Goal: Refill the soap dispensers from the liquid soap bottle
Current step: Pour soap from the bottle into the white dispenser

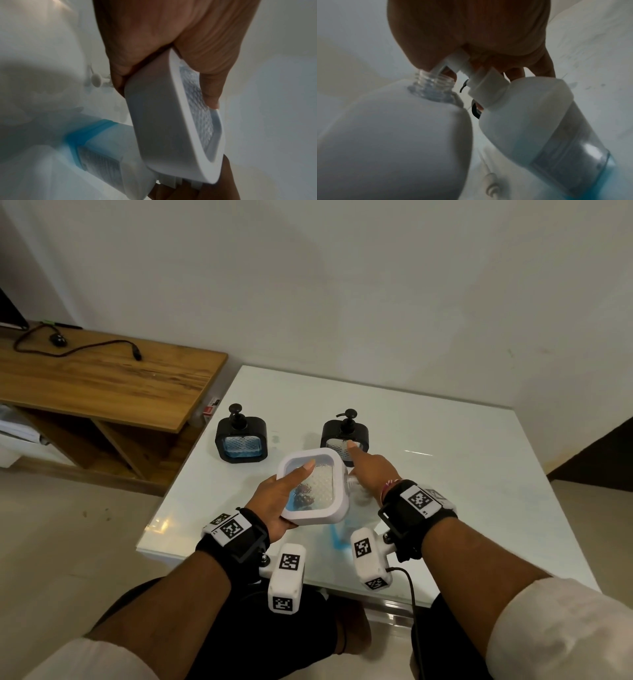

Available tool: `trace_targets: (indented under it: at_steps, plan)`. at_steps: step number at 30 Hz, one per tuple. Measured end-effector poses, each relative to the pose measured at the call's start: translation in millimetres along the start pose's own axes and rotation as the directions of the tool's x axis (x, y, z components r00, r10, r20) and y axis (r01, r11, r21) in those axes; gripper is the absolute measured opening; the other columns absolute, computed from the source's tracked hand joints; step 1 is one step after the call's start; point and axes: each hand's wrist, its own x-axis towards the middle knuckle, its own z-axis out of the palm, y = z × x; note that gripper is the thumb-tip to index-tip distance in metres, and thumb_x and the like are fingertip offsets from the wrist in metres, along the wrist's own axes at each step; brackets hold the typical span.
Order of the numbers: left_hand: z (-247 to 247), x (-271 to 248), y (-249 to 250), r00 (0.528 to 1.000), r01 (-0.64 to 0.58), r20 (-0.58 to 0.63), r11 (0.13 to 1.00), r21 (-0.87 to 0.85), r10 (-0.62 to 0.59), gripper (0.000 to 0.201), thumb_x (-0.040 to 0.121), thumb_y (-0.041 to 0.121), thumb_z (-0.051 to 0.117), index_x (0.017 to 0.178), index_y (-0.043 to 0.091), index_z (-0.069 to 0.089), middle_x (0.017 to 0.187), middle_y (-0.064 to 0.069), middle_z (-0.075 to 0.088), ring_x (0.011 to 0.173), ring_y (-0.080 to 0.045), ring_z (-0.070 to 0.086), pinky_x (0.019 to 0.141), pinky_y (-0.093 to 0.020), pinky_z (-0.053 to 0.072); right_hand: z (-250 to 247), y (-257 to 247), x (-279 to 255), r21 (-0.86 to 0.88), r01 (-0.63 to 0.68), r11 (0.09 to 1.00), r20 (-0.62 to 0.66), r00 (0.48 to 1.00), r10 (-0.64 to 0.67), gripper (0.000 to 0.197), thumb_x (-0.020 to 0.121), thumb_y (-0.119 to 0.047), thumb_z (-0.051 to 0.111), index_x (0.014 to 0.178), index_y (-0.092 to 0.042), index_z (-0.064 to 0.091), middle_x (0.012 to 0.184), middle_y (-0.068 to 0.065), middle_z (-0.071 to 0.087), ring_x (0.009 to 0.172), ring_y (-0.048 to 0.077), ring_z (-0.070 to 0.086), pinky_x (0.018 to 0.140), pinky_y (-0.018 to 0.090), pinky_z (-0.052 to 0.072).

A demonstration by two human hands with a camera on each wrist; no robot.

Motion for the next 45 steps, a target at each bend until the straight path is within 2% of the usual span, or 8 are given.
trace_targets:
  at_steps: [6, 11, 16, 24, 29, 33, 38, 45]
  plan:
    - [1, -1, -2, 1.0, 0.013, -0.021, 1.0, -0.004, -0.013, 0.06, 0.059, 0.037, 0.085, 0.115, 0.019, 0.07, 0.12, -0.015, 0.073, 0.112, -0.039, 0.067, 0.085, -0.055, 0.059, 3, 4, 3, -0.037, -0.011, 0.999, -0.026, 1.0, 0.01, 0.07, 0.095, -0.063, 0.034, 0.127, -0.005, 0.059, 0.126, 0.015, 0.061, 0.112, 0.03, 0.057, 0.094, 0.034, 0.039]
    - [-1, -1, -1, 1.0, 0.011, -0.007, 1.0, -0.025, -0.011, 0.061, 0.059, 0.037, 0.084, 0.116, 0.021, 0.07, 0.119, -0.014, 0.073, 0.11, -0.037, 0.068, 0.086, -0.055, 0.059, -4, -2, 1, 0.002, 0.017, 1.0, 0.04, 0.999, -0.017, 0.065, 0.1, -0.056, 0.028, 0.124, -0.006, 0.061, 0.115, 0.011, 0.059, 0.097, 0.023, 0.049, 0.085, 0.029, 0.031]
    - [0, 2, -1, 1.0, 0.016, 0.002, 1.0, -0.014, -0.016, 0.055, 0.06, 0.037, 0.084, 0.111, 0.023, 0.069, 0.117, -0.013, 0.073, 0.108, -0.037, 0.068, 0.089, -0.058, 0.058, 2, 2, 2, -0.044, -0.02, 0.999, 0.011, 1.0, 0.02, 0.069, 0.096, -0.061, 0.033, 0.132, -0.006, 0.055, 0.131, 0.015, 0.058, 0.118, 0.031, 0.054, 0.103, 0.037, 0.038]
    - [-2, 0, -1, 1.0, 0.008, 0.003, 1.0, -0.023, -0.008, 0.056, 0.059, 0.038, 0.083, 0.111, 0.022, 0.069, 0.117, -0.013, 0.073, 0.106, -0.036, 0.069, 0.091, -0.058, 0.057, -2, -1, 2, -0.005, 0.026, 1.0, 0.06, 0.998, -0.026, 0.057, 0.099, -0.058, 0.032, 0.115, -0.011, 0.059, 0.117, 0.011, 0.058, 0.098, 0.023, 0.049, 0.092, 0.032, 0.036]
    - [-1, 3, 0, 1.0, 0.011, -0.006, 1.0, -0.005, -0.011, 0.061, 0.056, 0.039, 0.085, 0.112, 0.02, 0.071, 0.118, -0.014, 0.074, 0.109, -0.036, 0.068, 0.095, -0.061, 0.055, 0, 0, 2, -0.082, 0.012, 0.997, 0.015, 1.0, -0.011, 0.055, 0.099, -0.055, 0.033, 0.119, -0.01, 0.059, 0.114, 0.012, 0.059, 0.098, 0.025, 0.053, 0.089, 0.033, 0.038]
    - [-2, 3, -1, 1.0, 0.005, -0.007, 1.0, -0.008, -0.005, 0.059, 0.056, 0.039, 0.085, 0.111, 0.021, 0.071, 0.117, -0.014, 0.074, 0.106, -0.036, 0.069, 0.092, -0.058, 0.056, -1, 1, 1, -0.102, 0.002, 0.995, 0.002, 1.0, -0.001, 0.059, 0.1, -0.053, 0.034, 0.127, -0.006, 0.056, 0.125, 0.014, 0.06, 0.112, 0.029, 0.055, 0.092, 0.033, 0.037]
    - [-2, 0, 0, 1.0, 0.0, -0.012, 1.0, -0.001, 0.0, 0.055, 0.06, 0.038, 0.083, 0.111, 0.022, 0.069, 0.116, -0.014, 0.073, 0.106, -0.036, 0.068, 0.094, -0.059, 0.056, -5, -5, 0, -0.03, 0.035, 0.999, 0.016, 0.999, -0.034, 0.058, 0.097, -0.059, 0.033, 0.103, -0.008, 0.061, 0.106, 0.01, 0.061, 0.096, 0.025, 0.052, 0.086, 0.031, 0.035]
    - [-2, 3, 0, 1.0, 0.001, -0.007, 1.0, -0.007, -0.001, 0.06, 0.059, 0.039, 0.084, 0.114, 0.02, 0.07, 0.116, -0.012, 0.074, 0.102, -0.034, 0.07, 0.084, -0.052, 0.06, -1, -1, -4, -0.093, 0.006, 0.996, 0.027, 1.0, -0.003, 0.062, 0.099, -0.057, 0.033, 0.13, -0.008, 0.055, 0.128, 0.013, 0.057, 0.119, 0.029, 0.053, 0.102, 0.036, 0.036]
